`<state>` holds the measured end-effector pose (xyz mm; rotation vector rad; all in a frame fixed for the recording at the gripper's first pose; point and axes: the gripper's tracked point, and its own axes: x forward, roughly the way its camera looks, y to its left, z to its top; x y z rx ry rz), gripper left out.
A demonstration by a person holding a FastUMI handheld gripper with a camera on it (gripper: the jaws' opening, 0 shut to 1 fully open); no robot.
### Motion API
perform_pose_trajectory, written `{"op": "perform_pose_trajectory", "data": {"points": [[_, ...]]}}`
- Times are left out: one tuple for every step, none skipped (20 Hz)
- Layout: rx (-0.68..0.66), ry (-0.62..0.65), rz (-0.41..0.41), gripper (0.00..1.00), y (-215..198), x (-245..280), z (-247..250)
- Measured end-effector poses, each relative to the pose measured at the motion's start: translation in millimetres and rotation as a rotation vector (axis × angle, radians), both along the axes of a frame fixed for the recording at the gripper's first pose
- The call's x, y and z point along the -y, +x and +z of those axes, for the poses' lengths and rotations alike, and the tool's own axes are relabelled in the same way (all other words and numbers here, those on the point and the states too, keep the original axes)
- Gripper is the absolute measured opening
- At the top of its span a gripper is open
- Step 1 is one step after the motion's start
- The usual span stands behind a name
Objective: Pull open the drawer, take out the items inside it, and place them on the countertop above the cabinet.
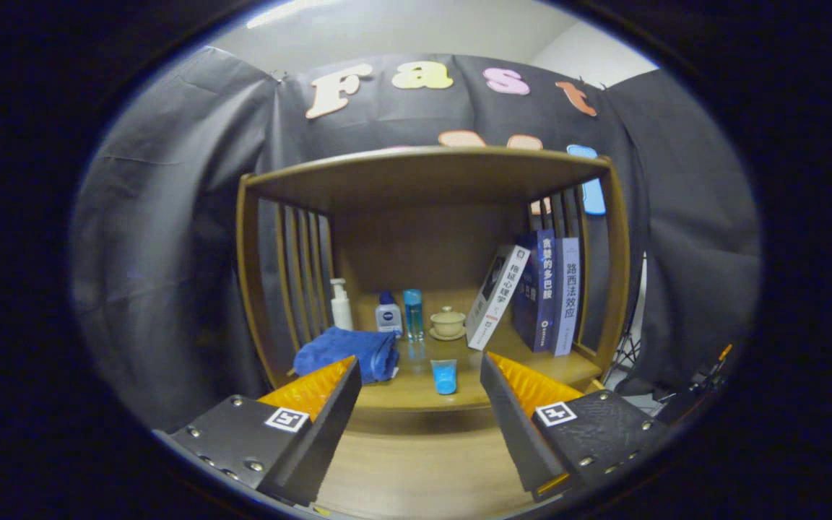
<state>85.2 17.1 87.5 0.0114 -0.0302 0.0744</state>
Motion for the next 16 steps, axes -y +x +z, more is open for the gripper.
{"op": "perform_pose_trajectory", "data": {"points": [[0.015,-0.013,-0.008,0.98,-16,3,0],[0.020,-0.021,-0.016,0.98,-31,6,-2],[0.019,-0.021,-0.020,0.98,-43,8,-6],[0.012,-0.015,-0.021,0.98,-55,10,-10],[0.018,-0.010,-0.029,0.98,-65,16,-13],[0.021,-0.007,-0.039,0.98,-73,22,-15],[0.028,-0.016,-0.054,0.98,-82,29,-19],[0.036,-0.020,-0.075,0.98,-90,38,-23],[0.046,-0.025,-0.091,0.98,-98,45,-27],[0.056,-0.020,-0.102,0.98,-104,50,-33],[0.065,-0.011,-0.096,0.98,-111,51,-40],[0.072,-0.002,-0.078,0.98,-115,50,-47],[0.074,-0.004,-0.075,0.98,-118,54,-58],[0.067,-0.012,-0.088,0.98,-121,61,-71],[0.054,-0.018,-0.098,0.98,-124,67,-85],[0.040,-0.020,-0.097,0.98,-125,68,-98]]}}
